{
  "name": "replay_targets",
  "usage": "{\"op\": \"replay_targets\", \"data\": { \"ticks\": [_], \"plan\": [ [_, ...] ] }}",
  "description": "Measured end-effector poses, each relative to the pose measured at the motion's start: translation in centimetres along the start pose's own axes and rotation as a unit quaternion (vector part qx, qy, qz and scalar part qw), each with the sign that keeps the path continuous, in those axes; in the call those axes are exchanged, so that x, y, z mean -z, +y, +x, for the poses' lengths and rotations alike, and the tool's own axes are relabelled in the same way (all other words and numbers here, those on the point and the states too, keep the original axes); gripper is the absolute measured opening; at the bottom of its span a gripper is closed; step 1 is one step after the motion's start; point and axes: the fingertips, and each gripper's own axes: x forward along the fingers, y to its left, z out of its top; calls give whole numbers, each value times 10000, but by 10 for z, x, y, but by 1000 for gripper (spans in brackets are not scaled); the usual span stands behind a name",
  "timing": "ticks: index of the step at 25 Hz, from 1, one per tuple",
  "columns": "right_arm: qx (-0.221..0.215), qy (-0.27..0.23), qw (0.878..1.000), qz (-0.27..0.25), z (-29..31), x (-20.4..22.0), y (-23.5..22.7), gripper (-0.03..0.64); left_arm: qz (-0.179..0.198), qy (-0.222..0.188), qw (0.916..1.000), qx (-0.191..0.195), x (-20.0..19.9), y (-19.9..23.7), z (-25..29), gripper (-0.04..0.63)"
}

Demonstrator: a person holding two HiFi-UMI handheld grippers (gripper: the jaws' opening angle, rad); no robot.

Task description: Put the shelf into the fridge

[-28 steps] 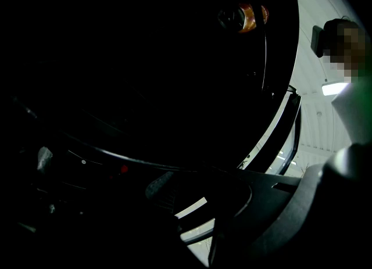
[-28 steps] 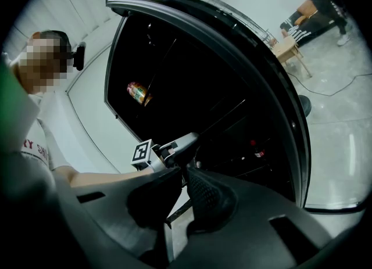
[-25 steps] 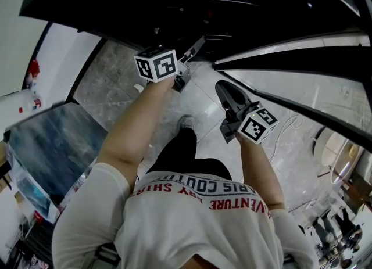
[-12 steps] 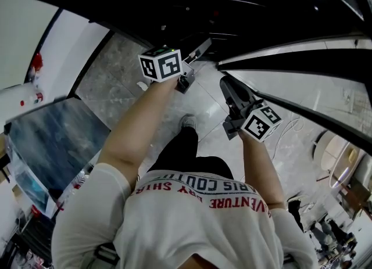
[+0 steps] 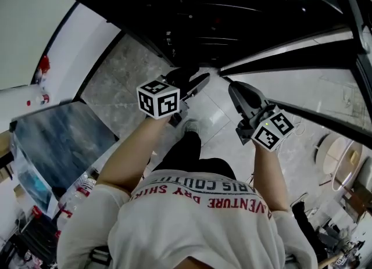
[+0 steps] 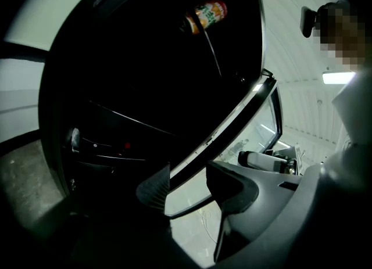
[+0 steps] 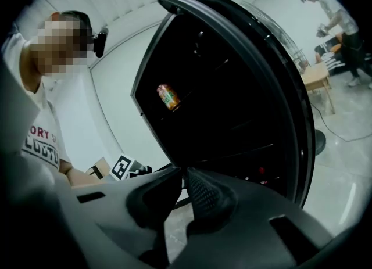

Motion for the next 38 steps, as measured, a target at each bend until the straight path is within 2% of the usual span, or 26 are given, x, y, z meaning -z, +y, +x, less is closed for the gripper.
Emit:
{"op": "replay_targets", "data": {
  "ticks": [3,6,9,12,15,19,26,33,38],
  "plan": [
    [-39,33,9996,-261,-14,-19,22,38,145,57,9998,91,-6,-32,-24,109],
    [-9,46,9988,-485,-29,-40,45,35,668,171,9974,185,-23,-73,-43,66],
    [-72,67,9975,-700,-39,-59,72,33,1100,118,9928,462,-48,-119,-60,51],
    [-341,-102,9963,-788,-46,-83,110,32,1517,-9,9857,731,-71,-166,-81,49],
    [-511,-155,9909,-1238,-51,-106,147,31,1908,-242,9781,795,-92,-204,-103,48],
    [-637,-165,9834,-1692,-65,-124,188,29,2186,-413,9712,855,-102,-241,-128,48],
    [-786,-312,9741,-2097,-76,-144,223,25,2669,-578,9578,892,-116,-270,-161,48],
    [-776,-249,9730,-2159,-78,-161,233,25,2611,-658,9598,798,-128,-275,-174,48],
    [-744,-214,9704,-2288,-74,-164,234,25,2776,-651,9563,646,-131,-270,-180,48]
  ]
}}
